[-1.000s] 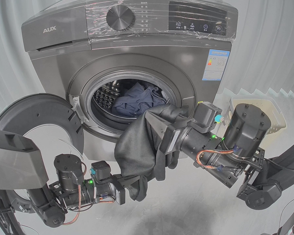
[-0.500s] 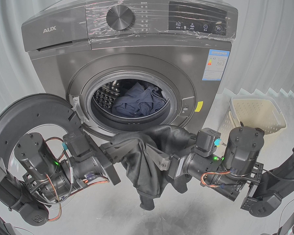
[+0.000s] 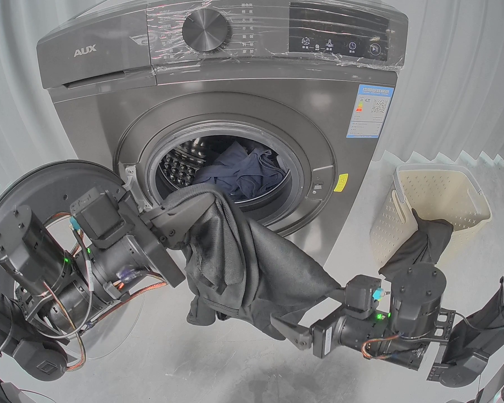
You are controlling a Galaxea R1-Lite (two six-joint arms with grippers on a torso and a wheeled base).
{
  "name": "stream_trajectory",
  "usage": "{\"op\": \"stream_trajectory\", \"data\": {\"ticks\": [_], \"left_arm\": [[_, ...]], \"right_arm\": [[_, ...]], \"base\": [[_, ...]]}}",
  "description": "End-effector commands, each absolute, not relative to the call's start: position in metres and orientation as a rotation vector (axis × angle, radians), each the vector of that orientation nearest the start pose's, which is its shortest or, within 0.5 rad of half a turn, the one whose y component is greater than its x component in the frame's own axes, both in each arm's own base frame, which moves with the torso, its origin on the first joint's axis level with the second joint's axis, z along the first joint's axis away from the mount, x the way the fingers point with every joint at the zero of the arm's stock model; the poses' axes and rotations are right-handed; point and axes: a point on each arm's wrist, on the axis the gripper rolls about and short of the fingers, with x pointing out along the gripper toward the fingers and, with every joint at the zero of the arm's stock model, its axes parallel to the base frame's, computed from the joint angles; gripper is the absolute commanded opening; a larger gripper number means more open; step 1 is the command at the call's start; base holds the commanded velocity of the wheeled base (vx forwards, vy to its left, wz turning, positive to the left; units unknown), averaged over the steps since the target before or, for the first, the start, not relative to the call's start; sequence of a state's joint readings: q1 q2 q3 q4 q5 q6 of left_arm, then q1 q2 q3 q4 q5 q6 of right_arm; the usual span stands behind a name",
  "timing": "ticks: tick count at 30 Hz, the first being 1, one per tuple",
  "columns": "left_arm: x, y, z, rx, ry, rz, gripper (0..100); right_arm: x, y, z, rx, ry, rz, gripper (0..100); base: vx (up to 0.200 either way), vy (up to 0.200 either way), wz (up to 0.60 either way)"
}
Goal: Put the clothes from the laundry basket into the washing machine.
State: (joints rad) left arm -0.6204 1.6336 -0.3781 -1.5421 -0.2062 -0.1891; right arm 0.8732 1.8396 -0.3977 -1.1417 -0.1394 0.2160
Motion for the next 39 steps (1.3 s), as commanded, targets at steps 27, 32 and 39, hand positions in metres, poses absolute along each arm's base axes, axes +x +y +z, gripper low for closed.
{"op": "stream_trajectory", "data": {"ticks": [27, 32, 39], "left_arm": [[0.215, -0.150, 0.205, -0.253, -0.307, -0.772, 0], [0.215, -0.150, 0.205, -0.253, -0.307, -0.772, 0], [0.214, -0.150, 0.204, -0.252, -0.306, -0.773, 0]], "right_arm": [[0.183, 0.260, 0.031, -0.042, 0.434, 0.796, 100], [0.204, 0.257, 0.033, -0.026, 0.402, 0.717, 100], [0.221, 0.239, 0.036, -0.014, 0.400, 0.640, 100]], "base": [[0.000, 0.000, 0.00], [0.000, 0.000, 0.00], [0.000, 0.000, 0.00]]}}
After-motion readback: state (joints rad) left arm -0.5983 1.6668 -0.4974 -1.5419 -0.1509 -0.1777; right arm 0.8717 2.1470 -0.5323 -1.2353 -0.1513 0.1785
